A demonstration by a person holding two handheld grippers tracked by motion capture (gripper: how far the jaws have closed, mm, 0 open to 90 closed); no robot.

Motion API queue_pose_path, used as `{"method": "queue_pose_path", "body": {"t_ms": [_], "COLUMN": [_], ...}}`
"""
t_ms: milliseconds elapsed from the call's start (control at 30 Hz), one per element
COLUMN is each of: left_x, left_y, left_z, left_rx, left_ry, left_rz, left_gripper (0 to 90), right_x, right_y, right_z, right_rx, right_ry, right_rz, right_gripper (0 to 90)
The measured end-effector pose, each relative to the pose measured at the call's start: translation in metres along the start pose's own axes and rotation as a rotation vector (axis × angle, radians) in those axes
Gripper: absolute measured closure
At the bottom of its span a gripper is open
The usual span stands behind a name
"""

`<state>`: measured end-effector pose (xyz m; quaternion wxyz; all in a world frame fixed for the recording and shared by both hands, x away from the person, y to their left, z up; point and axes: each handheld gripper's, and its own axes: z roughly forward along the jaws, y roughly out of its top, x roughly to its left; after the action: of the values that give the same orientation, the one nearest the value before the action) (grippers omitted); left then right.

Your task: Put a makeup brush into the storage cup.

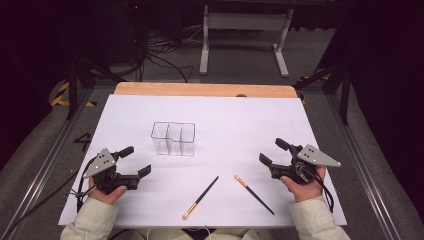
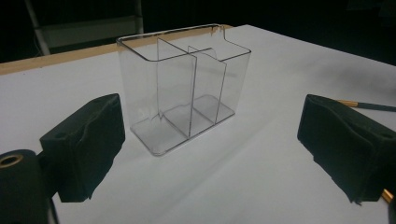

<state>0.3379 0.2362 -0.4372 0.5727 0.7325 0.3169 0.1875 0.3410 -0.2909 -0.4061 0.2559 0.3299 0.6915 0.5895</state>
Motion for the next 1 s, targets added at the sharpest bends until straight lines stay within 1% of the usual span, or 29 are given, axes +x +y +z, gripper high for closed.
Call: {"method": "queue_pose_path", "body": {"t_ms": [33, 133, 167, 367, 467, 533, 600, 767, 900, 933, 967, 1000], "left_x": [0.0, 0.0, 0.001, 0.0, 0.0, 0.0, 0.0, 0.0, 0.0, 0.0, 0.0, 0.0], "left_y": [0.0, 0.0, 0.0, 0.0, 0.0, -0.001, -0.001, -0.001, -0.002, -0.002, -0.002, -0.002], "left_z": [0.0, -0.001, -0.001, -0.001, -0.001, -0.001, -0.001, -0.001, -0.001, -0.001, -0.001, -0.001], "left_rx": [0.0, 0.005, 0.002, -0.001, 0.0, 0.001, 0.004, 0.006, 0.007, 0.011, 0.011, 0.013], "left_ry": [0.0, -0.002, 0.001, 0.001, 0.003, 0.005, 0.003, 0.003, 0.004, 0.004, 0.004, 0.004], "left_rz": [0.0, 0.001, 0.005, -0.001, 0.001, 0.003, 0.003, 0.004, -0.002, -0.005, -0.005, -0.002], "left_gripper": [8.4, 8.4, 8.4, 8.4, 8.3, 8.3, 8.3, 8.3, 7.9, 7.9, 7.8, 7.8], "right_x": [0.0, 0.006, 0.008, 0.017, 0.021, 0.022, 0.023, 0.026, 0.033, 0.036, 0.036, 0.037], "right_y": [0.0, 0.005, 0.008, 0.015, 0.018, 0.022, 0.024, 0.029, 0.036, 0.04, 0.04, 0.042], "right_z": [0.0, 0.008, 0.012, 0.022, 0.027, 0.029, 0.03, 0.034, 0.042, 0.045, 0.045, 0.048], "right_rx": [0.0, 0.005, 0.01, 0.013, 0.026, 0.021, 0.014, 0.015, 0.062, 0.103, 0.103, 0.121], "right_ry": [0.0, 0.023, 0.032, 0.062, 0.079, 0.088, 0.095, 0.111, 0.148, 0.17, 0.17, 0.182], "right_rz": [0.0, -0.004, -0.013, -0.026, -0.031, -0.03, -0.019, -0.031, -0.076, -0.107, -0.107, -0.124], "right_gripper": [16.8, 16.6, 16.6, 16.4, 15.9, 15.8, 15.8, 15.9, 16.1, 17.0, 17.0, 17.1]}}
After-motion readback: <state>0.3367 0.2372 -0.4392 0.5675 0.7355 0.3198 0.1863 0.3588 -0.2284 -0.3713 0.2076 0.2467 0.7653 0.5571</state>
